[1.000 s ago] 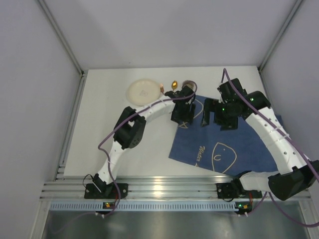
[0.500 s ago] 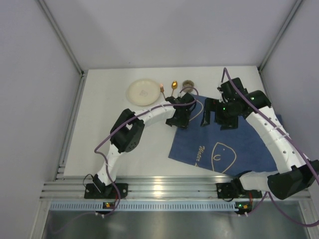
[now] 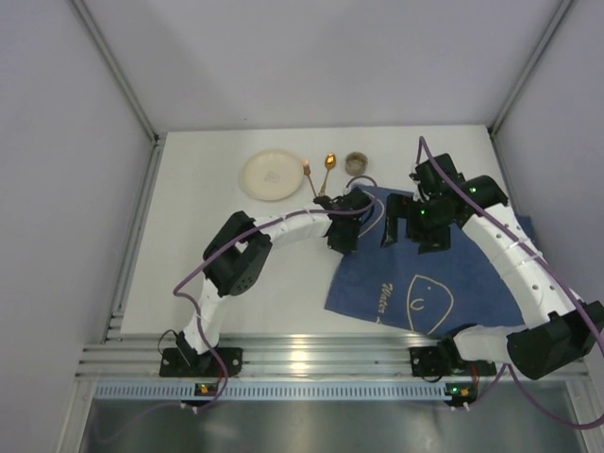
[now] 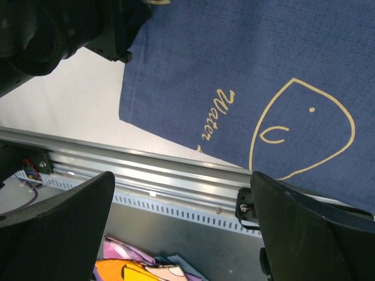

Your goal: Set the dinner table for one person

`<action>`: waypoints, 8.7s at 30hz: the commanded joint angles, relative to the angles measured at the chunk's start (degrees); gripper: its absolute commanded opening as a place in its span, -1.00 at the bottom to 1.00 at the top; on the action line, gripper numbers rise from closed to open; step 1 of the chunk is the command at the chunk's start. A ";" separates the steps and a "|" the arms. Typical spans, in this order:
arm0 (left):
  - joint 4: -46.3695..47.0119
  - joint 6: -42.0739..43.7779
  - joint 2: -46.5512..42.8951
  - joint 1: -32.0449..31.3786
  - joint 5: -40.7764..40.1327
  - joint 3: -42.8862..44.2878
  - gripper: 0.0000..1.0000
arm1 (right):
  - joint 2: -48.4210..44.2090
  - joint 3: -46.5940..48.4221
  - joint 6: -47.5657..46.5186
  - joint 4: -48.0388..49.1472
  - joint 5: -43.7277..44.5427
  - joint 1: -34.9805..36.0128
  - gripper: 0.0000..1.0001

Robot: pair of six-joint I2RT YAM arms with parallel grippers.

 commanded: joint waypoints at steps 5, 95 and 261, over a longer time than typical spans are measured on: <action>3.45 -6.38 -10.36 -0.41 4.63 -21.86 -1.00 | -2.81 -0.57 -1.52 1.24 1.33 -1.45 0.99; 0.46 -2.18 3.49 42.13 -1.61 9.91 -0.70 | 8.79 -6.19 -8.64 9.85 -0.51 -11.03 1.00; -2.80 19.97 15.91 25.08 -15.85 27.57 -1.00 | 24.62 0.39 -9.51 12.49 -7.38 -14.91 1.00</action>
